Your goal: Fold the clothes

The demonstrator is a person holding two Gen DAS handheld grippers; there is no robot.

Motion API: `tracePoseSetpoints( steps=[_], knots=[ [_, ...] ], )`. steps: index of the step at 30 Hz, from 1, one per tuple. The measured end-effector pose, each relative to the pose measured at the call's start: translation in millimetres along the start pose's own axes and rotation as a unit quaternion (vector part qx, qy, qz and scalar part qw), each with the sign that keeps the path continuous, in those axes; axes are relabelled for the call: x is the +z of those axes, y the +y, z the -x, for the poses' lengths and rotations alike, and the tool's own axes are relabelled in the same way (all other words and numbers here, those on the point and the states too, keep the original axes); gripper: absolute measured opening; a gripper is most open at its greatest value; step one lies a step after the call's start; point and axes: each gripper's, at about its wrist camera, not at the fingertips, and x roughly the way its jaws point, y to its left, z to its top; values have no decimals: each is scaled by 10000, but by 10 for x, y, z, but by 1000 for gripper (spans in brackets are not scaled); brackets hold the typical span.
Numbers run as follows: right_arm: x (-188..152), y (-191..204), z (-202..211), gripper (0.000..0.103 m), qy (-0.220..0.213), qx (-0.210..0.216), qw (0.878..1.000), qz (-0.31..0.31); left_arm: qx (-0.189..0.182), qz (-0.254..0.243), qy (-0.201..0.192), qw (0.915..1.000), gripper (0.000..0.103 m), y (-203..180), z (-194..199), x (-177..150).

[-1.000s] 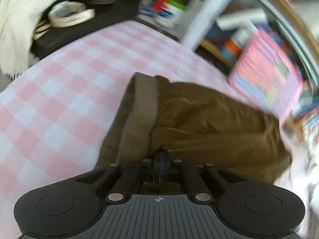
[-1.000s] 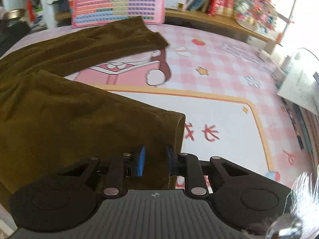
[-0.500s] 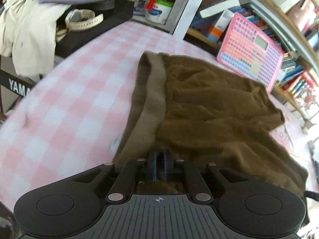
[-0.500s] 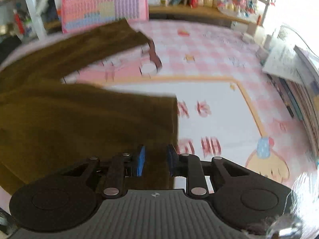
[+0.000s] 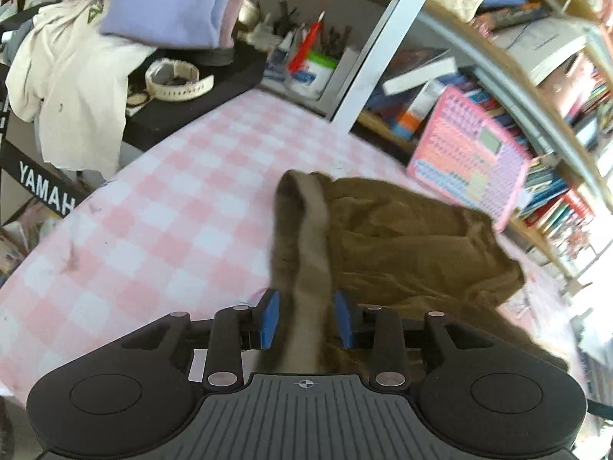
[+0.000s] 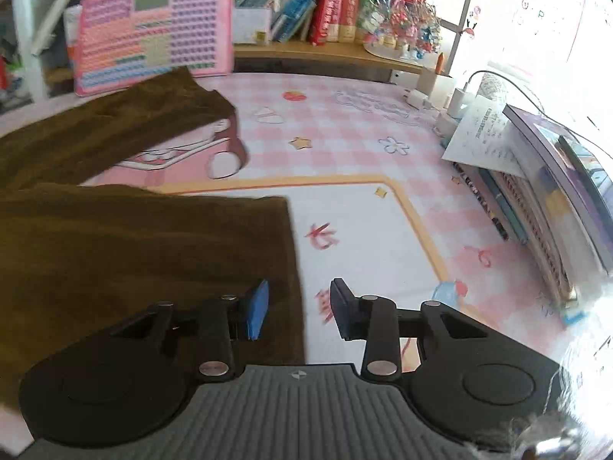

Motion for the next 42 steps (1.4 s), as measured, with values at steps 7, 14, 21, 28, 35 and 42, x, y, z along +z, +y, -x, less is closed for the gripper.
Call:
tracePoseSetpoints(
  steps=[7,14,21,28,35,42],
  knots=[
    [-408,172,97,33,380,-54,9992,-85,46,-542,86,9985,33,-203,-500,151],
    [-483,239,141,33,318,-179,9993,76,178,-959,-39,9952,5,-420,-522,139],
    [-479,241,131,33,316,-185,9993,80,418,-647,-138,9969,3,-199,-506,165],
    [-437,232,101,33,378,-163,9991,131,515,-638,-92,9966,17,-74,-533,161],
    [-430,212,82,34,350,-150,9993,-7,-399,-62,-374,9985,16,-82,36,-77],
    [-405,182,54,35,320,-251,9992,2,-455,210,91,9987,15,36,-24,-485]
  ],
)
